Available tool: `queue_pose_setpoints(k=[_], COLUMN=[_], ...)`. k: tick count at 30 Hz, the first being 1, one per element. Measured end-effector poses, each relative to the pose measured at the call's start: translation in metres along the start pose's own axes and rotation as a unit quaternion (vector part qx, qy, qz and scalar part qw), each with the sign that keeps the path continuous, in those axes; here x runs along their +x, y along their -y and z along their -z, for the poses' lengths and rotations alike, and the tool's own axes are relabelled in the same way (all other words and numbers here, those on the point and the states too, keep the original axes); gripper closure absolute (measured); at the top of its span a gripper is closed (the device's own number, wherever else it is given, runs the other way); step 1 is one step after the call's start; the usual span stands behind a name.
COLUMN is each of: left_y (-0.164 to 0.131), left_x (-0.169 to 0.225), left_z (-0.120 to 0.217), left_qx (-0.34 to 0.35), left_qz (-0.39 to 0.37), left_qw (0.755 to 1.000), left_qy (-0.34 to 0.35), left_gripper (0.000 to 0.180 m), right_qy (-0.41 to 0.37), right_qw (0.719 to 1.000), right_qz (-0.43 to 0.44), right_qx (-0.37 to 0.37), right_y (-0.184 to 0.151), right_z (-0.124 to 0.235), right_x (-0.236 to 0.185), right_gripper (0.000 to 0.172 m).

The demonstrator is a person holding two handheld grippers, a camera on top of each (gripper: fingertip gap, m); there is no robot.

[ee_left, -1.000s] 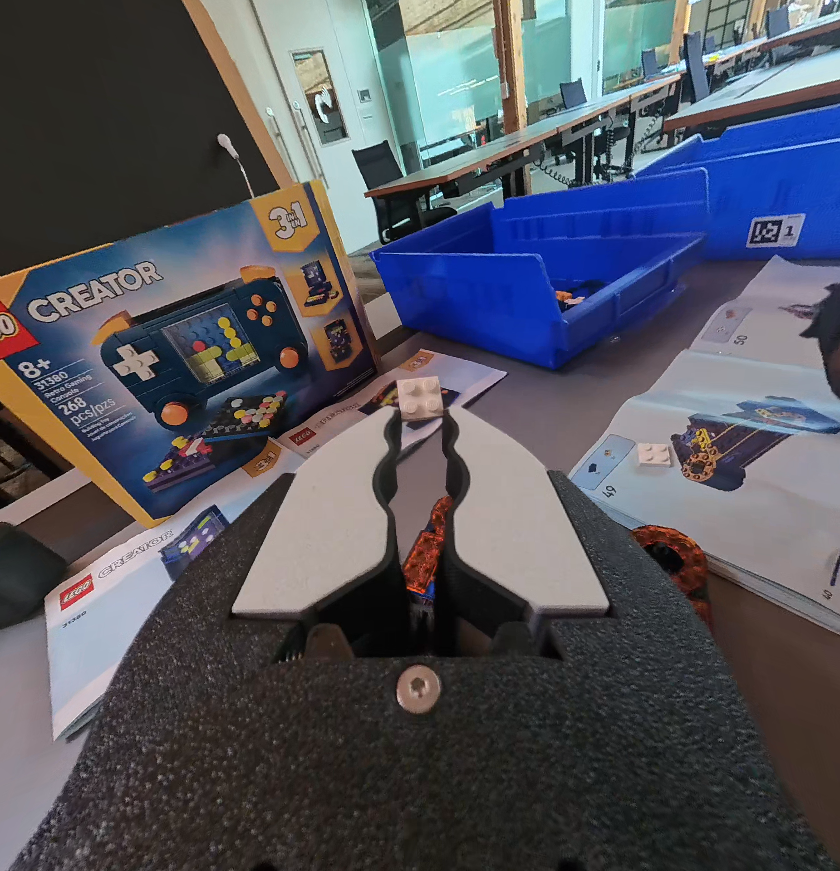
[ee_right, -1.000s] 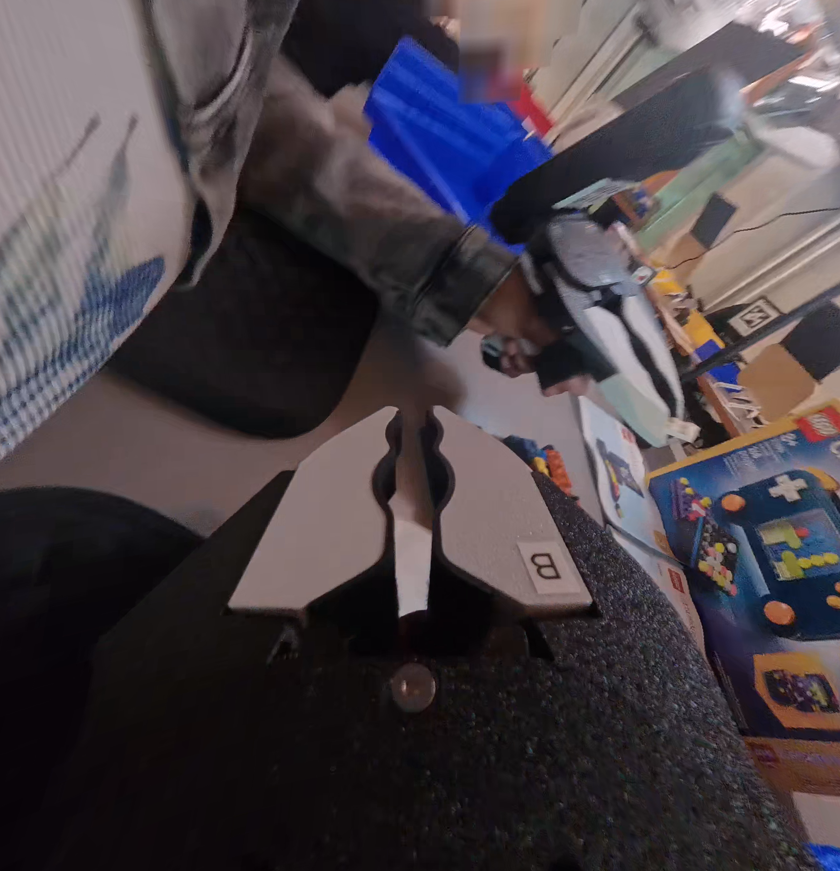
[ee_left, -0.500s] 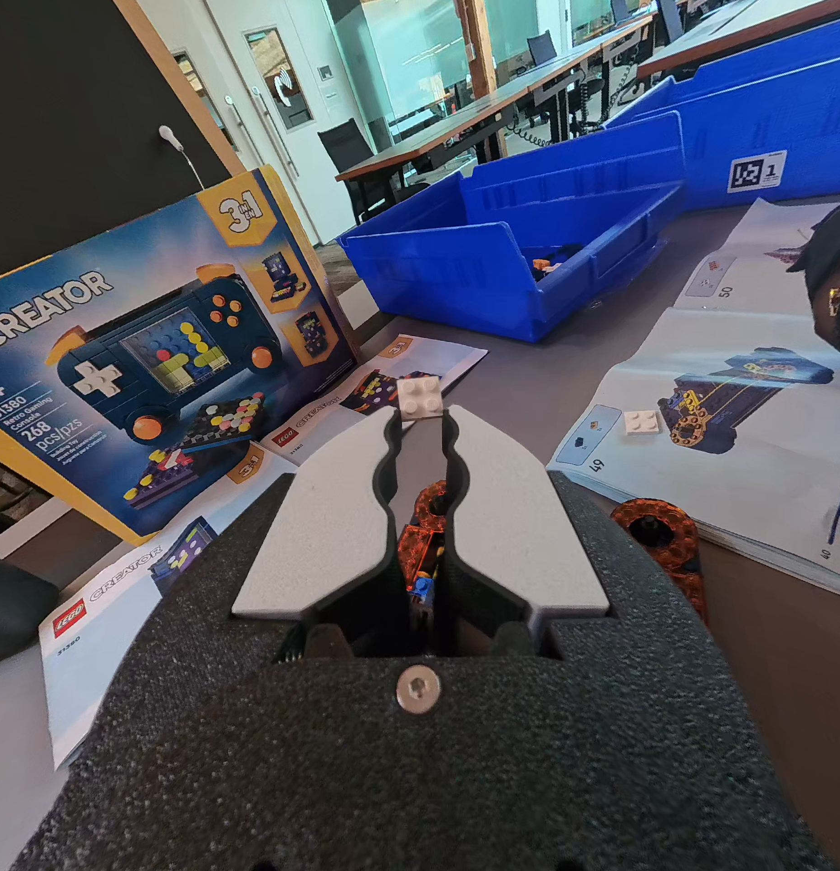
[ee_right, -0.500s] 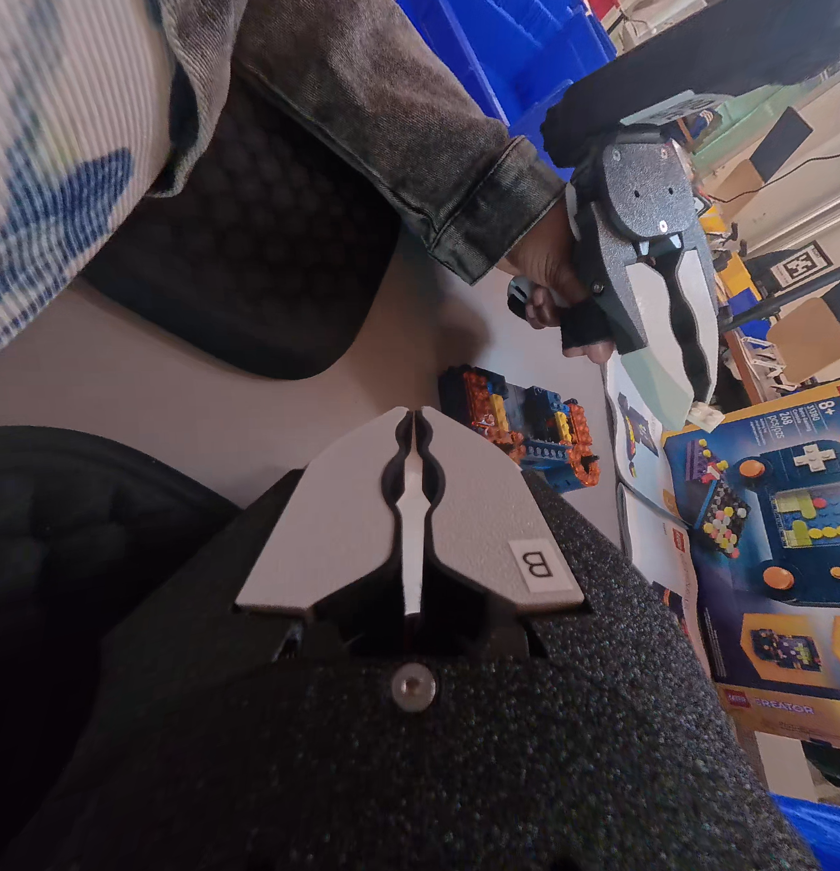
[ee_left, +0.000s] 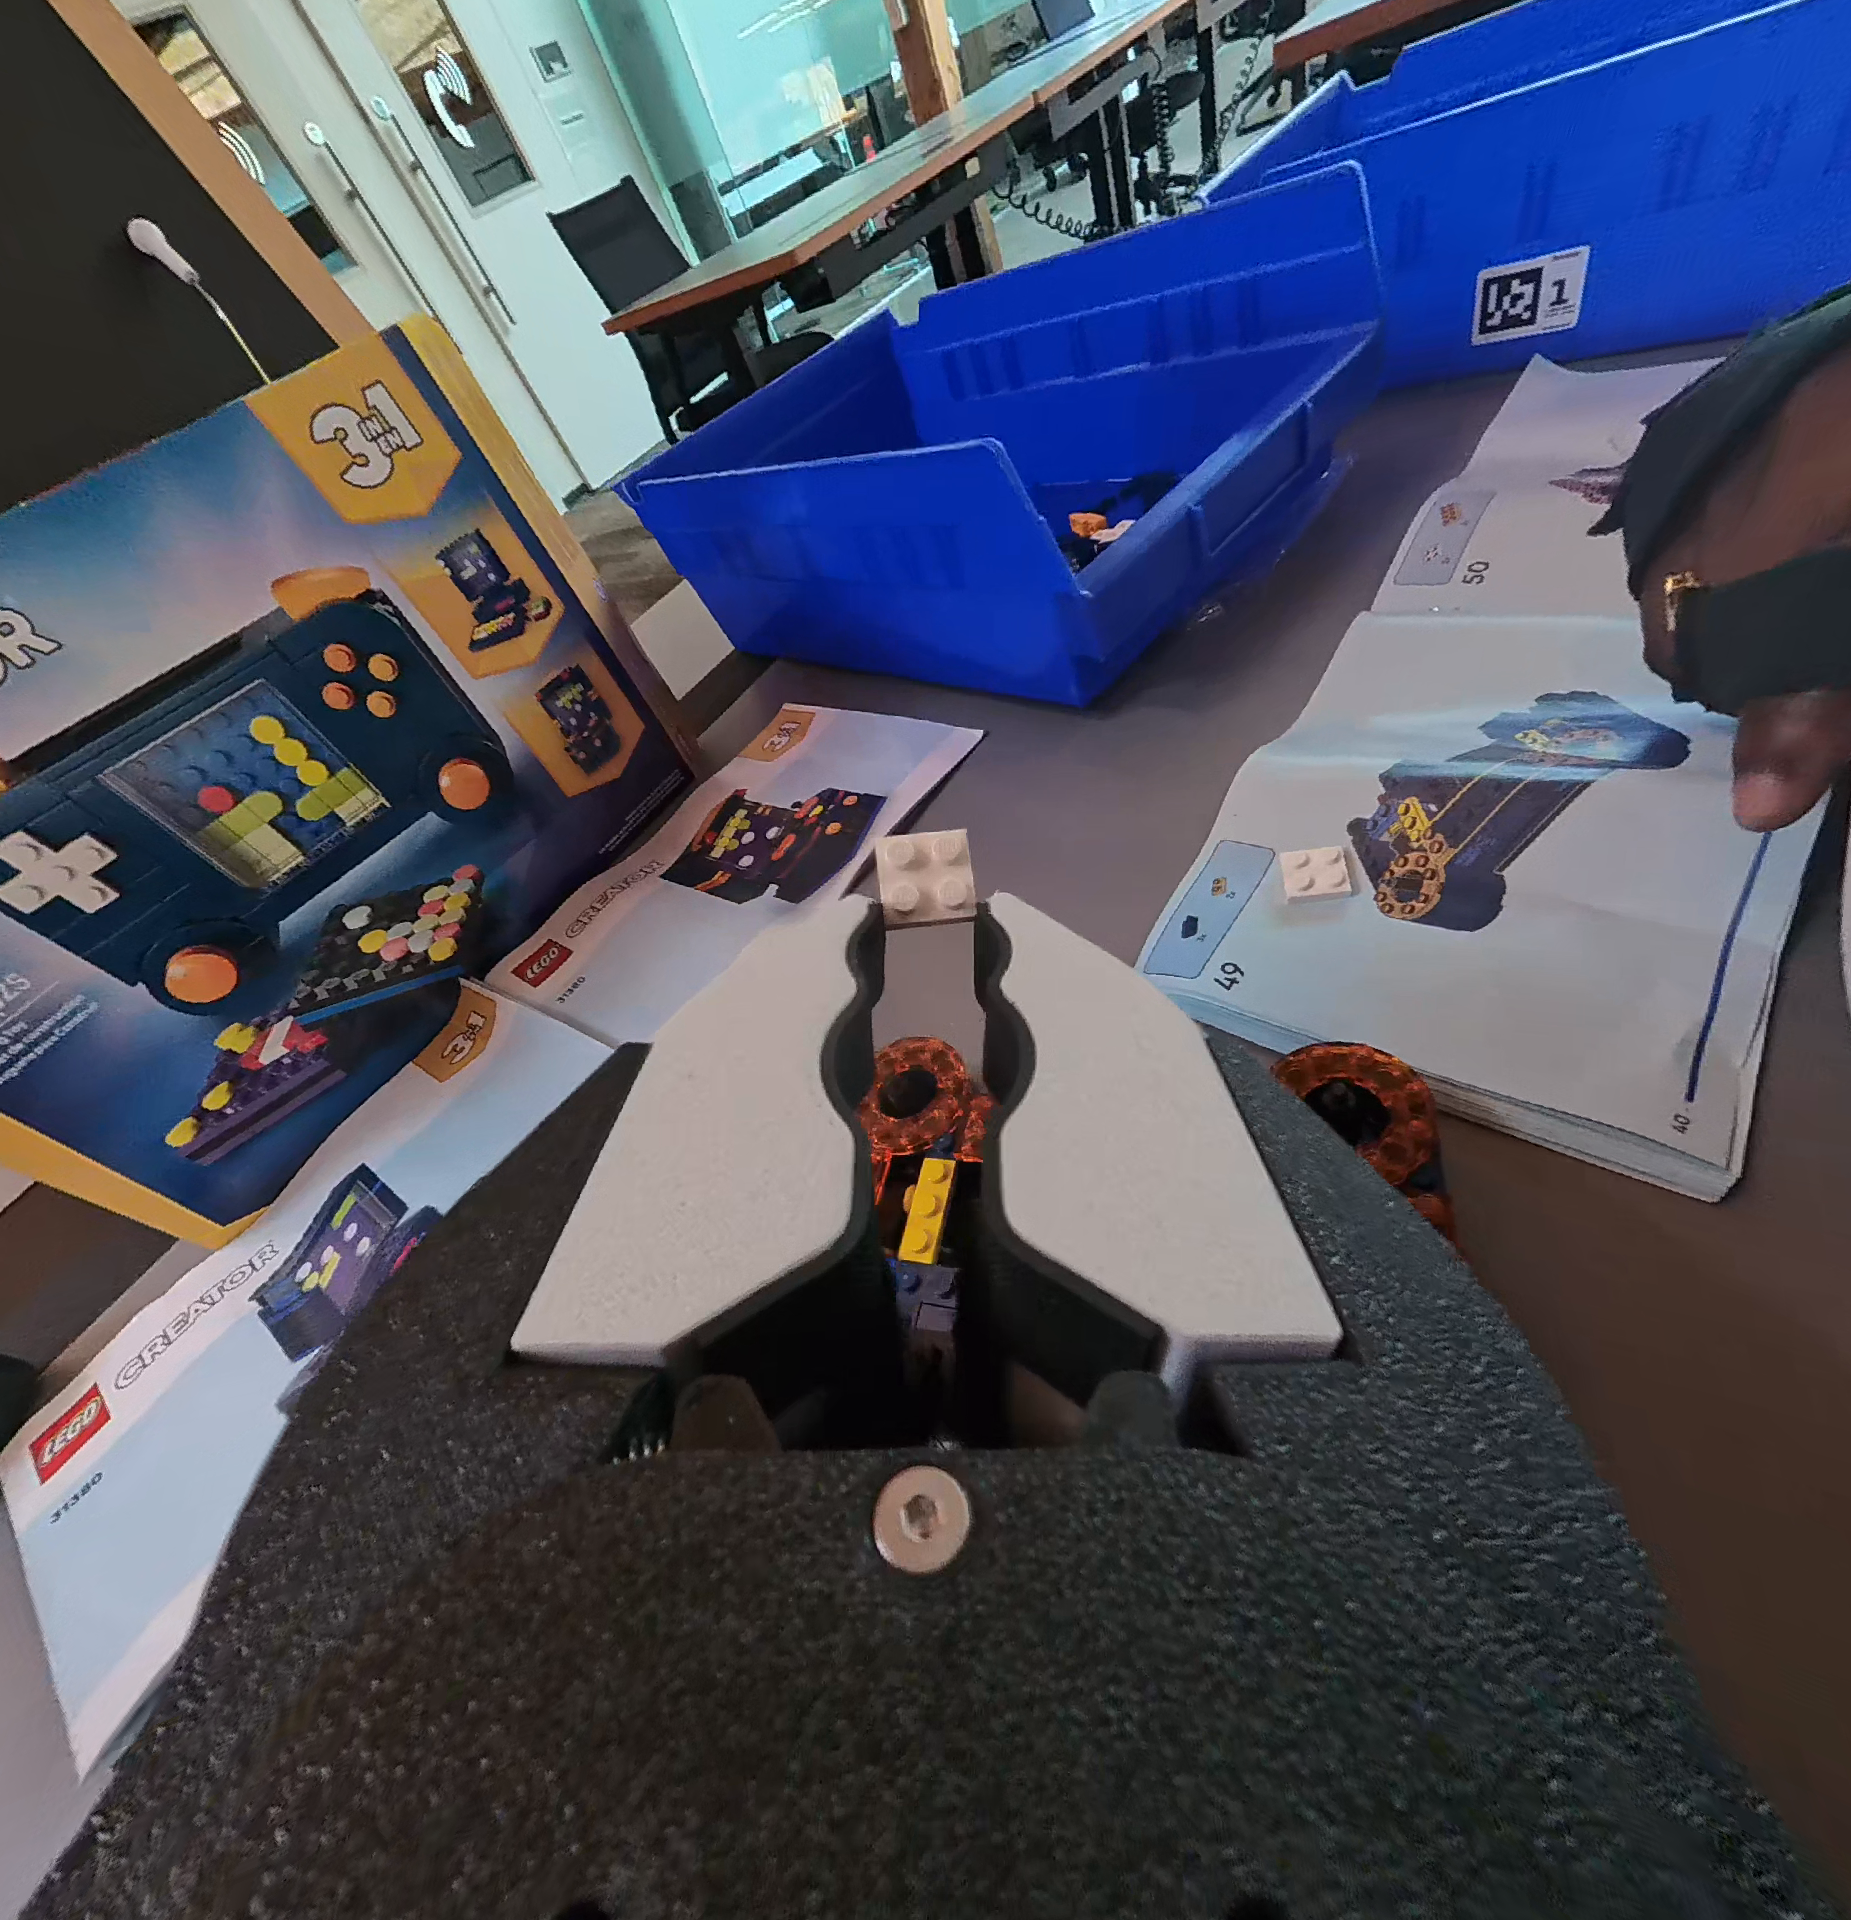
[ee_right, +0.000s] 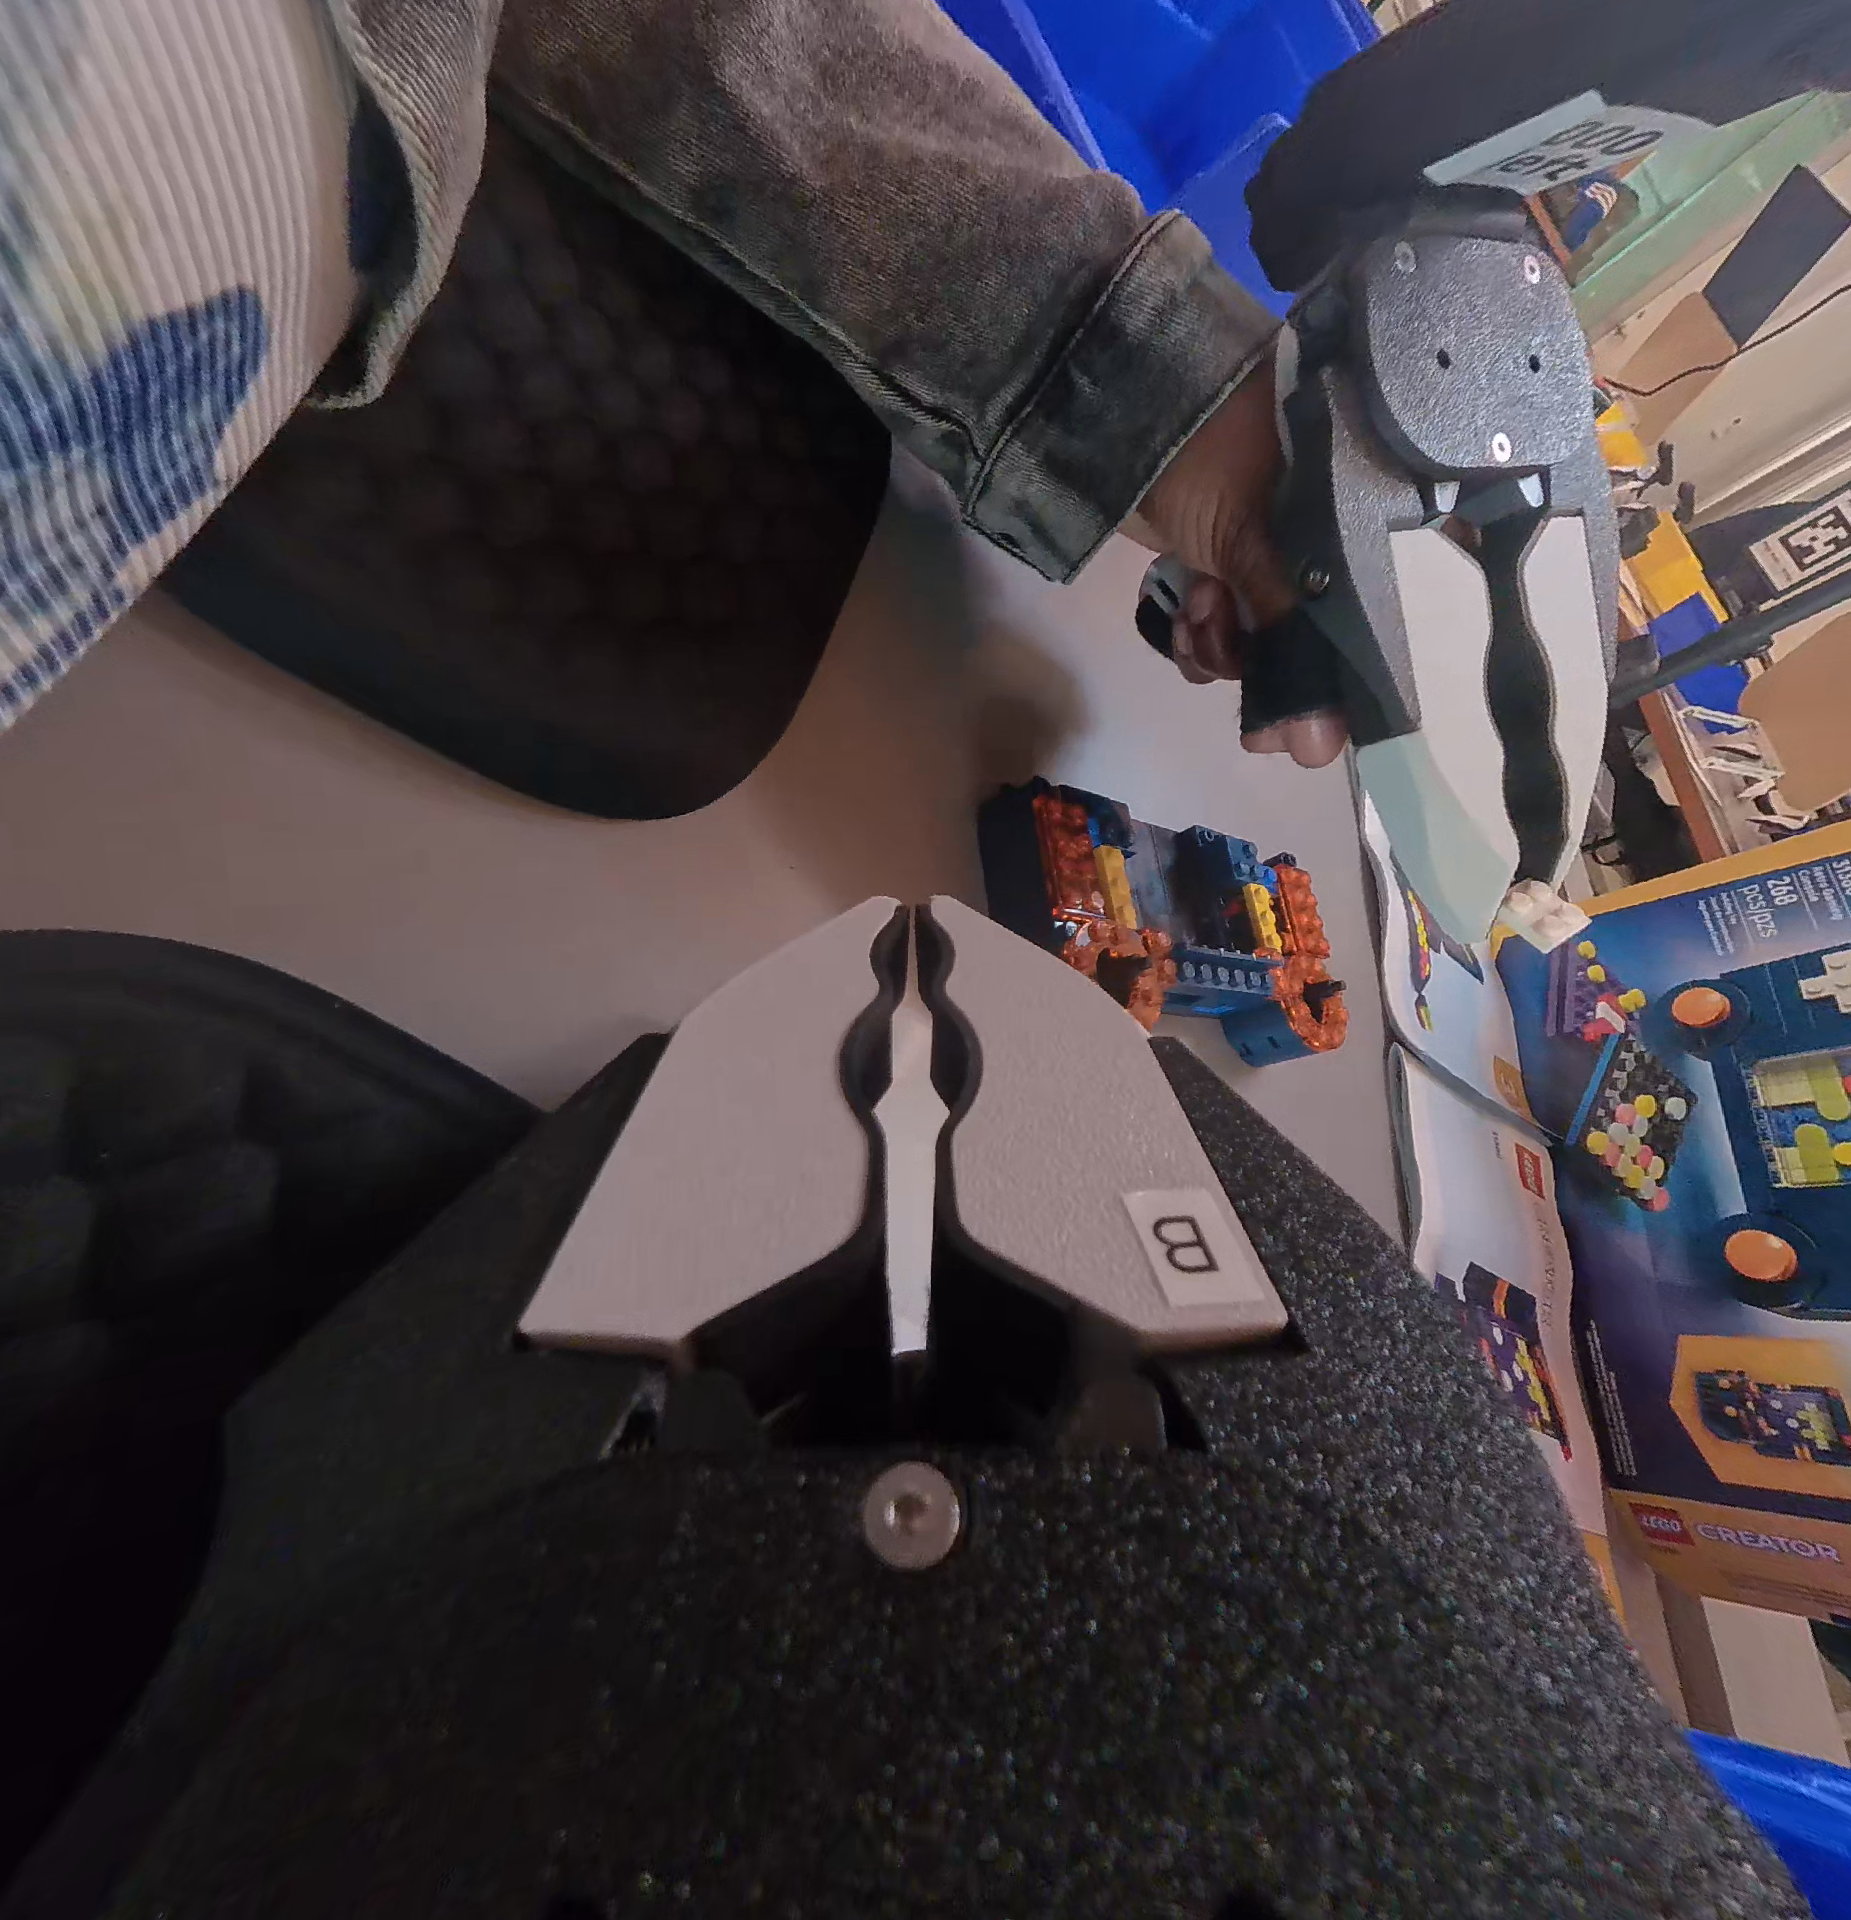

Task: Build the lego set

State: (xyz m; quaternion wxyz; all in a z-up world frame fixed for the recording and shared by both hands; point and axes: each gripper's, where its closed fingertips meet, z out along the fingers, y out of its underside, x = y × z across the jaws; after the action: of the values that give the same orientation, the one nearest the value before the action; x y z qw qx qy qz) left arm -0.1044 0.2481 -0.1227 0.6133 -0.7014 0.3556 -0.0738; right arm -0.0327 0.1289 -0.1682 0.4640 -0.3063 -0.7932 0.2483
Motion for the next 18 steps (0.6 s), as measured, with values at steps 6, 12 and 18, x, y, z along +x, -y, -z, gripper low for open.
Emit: queue_pose_setpoints(k=[6,12,18], left_y=[-0.005,-0.003,-0.001], left_x=[0.009,0.014,0.022], left_z=[-0.003,-0.003,-0.004], left_qx=[-0.019,-0.017,-0.019], left_qz=[-0.009,-0.002,0.003], left_qw=[0.999,0.999,0.998], left_qy=[-0.024,-0.039,-0.064], left_gripper=[0.165,0.165,0.165], right_qy=[0.0,-0.001,0.0], right_qw=[1.0,1.0,1.0], right_qz=[-0.008,-0.015,-0.026], right_qx=[0.001,-0.001,0.002], right_y=[0.0,-0.001,-0.001], right_z=[0.0,0.0,0.0], right_x=[0.001,0.002,0.003], right_gripper=[0.171,0.171,0.171])
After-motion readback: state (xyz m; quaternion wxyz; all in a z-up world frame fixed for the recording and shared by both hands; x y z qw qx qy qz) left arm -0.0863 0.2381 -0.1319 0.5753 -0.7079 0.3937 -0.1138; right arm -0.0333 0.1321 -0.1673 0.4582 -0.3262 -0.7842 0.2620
